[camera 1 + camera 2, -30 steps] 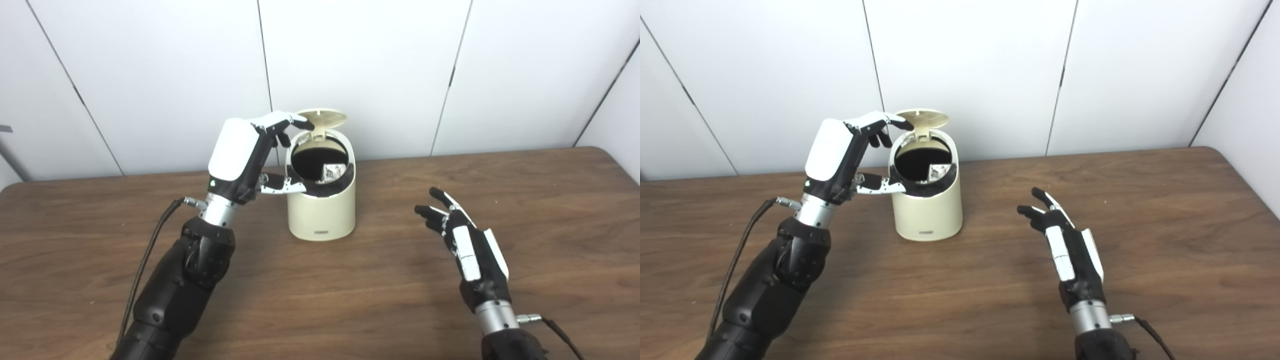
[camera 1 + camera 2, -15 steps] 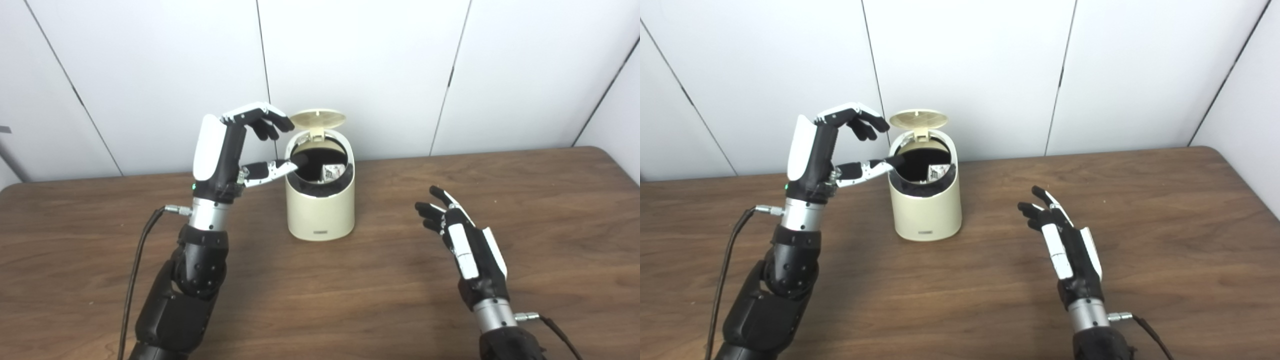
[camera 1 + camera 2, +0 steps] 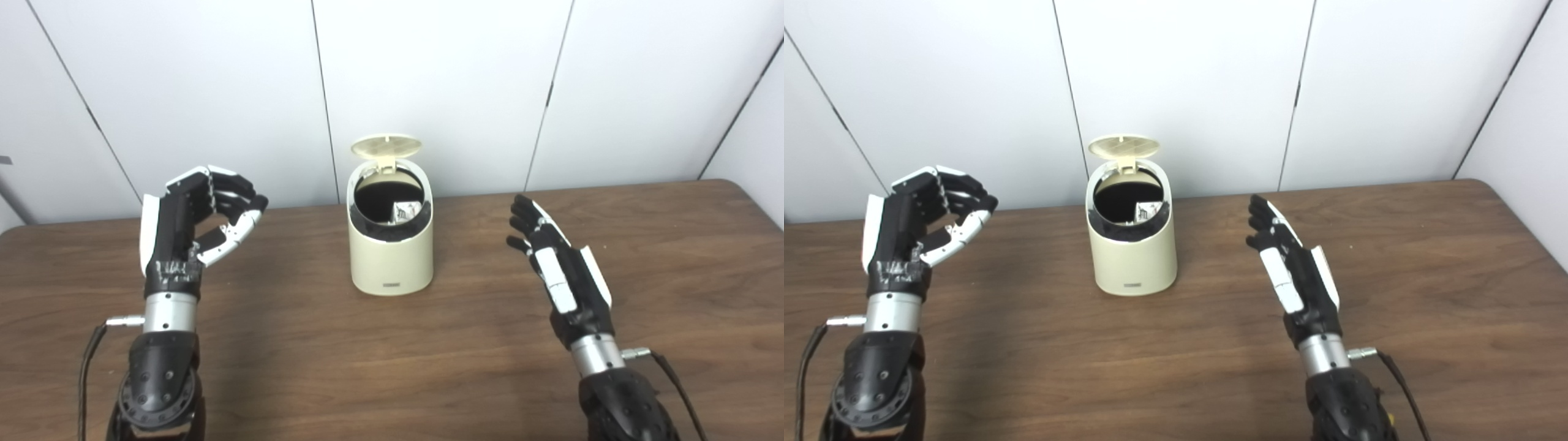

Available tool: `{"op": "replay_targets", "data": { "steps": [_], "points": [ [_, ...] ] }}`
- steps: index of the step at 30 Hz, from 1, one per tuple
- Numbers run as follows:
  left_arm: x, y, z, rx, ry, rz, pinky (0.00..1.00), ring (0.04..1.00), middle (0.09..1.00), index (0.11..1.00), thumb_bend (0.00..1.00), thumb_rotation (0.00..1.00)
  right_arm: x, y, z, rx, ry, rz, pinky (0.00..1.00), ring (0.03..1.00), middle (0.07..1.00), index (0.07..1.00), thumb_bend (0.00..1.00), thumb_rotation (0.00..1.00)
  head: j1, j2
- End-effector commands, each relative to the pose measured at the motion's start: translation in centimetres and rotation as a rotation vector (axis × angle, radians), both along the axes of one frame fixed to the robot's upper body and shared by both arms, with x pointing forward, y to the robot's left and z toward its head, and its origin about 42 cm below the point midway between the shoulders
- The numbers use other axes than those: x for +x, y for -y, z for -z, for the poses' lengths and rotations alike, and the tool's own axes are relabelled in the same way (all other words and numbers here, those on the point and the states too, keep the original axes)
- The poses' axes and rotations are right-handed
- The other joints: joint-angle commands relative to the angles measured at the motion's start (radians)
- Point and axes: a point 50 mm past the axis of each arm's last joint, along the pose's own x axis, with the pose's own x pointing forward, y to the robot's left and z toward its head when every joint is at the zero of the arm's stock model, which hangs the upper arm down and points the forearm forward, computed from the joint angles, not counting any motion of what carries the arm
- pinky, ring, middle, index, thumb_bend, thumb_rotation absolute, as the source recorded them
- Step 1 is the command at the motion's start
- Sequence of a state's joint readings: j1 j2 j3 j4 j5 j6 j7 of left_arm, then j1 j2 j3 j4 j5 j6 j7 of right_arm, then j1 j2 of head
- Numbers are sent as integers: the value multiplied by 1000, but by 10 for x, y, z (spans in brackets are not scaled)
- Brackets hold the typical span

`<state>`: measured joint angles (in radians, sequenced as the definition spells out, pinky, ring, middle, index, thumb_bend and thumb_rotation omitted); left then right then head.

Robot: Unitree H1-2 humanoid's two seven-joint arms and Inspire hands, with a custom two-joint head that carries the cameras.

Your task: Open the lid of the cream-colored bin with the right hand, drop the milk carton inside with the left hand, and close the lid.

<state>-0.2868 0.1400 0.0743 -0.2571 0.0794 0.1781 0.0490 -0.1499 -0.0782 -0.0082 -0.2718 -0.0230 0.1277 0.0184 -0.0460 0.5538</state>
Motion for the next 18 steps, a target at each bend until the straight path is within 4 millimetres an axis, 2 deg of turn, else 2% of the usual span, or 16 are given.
{"op": "replay_targets", "data": {
  "steps": [1, 2, 3, 5, 6, 7, 8, 10, 11, 14, 18],
  "points": [
    [-7, -4, -9, -30, 11, 34, 369, 452, 522, 508, 509, 36, 13, -11, -34, -35, 115, -58, 858, 934, 938, 912, 657, 830, 1, 2],
    [-10, -6, -5, -39, -7, 43, 391, 484, 571, 502, 504, 58, 16, -14, -39, -51, 130, -66, 852, 940, 957, 910, 658, 823, 1, 2],
    [-13, -8, 1, -50, -40, 56, 430, 532, 625, 549, 500, 139, 20, -18, -47, -86, 159, -66, 837, 936, 962, 906, 649, 821, 1, 2],
    [-18, -12, 11, -74, -97, 89, 577, 671, 741, 740, 508, 457, 26, -26, -60, -140, 197, -59, 799, 895, 925, 897, 604, 836, 0, 2],
    [-21, -14, 16, -67, -121, 106, 597, 689, 756, 761, 510, 495, 28, -29, -67, -155, 210, -58, 795, 889, 920, 897, 598, 837, -2, 2],
    [-23, -15, 21, -46, -138, 122, 703, 765, 820, 830, 537, 660, 30, -33, -74, -166, 218, -61, 806, 876, 916, 899, 569, 825, -3, 2],
    [-26, -17, 26, -29, -153, 136, 775, 811, 859, 869, 561, 772, 34, -37, -81, -188, 230, -67, 811, 875, 921, 905, 548, 827, -4, 2],
    [-31, -20, 37, 3, -176, 157, 856, 864, 905, 914, 608, 910, 41, -43, -96, -249, 257, -56, 792, 883, 927, 907, 535, 851, -7, 3],
    [-34, -21, 42, 16, -186, 165, 882, 884, 918, 926, 642, 938, 45, -46, -102, -274, 269, -51, 768, 876, 924, 904, 532, 868, -9, 3],
    [-38, -22, 54, 44, -208, 174, 922, 916, 937, 949, 759, 922, 57, -52, -118, -319, 280, -55, 755, 900, 945, 904, 545, 886, -16, 0],
    [-44, -20, 68, 41, -220, 166, 941, 924, 935, 959, 767, 889, 71, -58, -136, -424, 316, -32, 799, 925, 948, 901, 601, 945, -18, -2]
  ]
}}
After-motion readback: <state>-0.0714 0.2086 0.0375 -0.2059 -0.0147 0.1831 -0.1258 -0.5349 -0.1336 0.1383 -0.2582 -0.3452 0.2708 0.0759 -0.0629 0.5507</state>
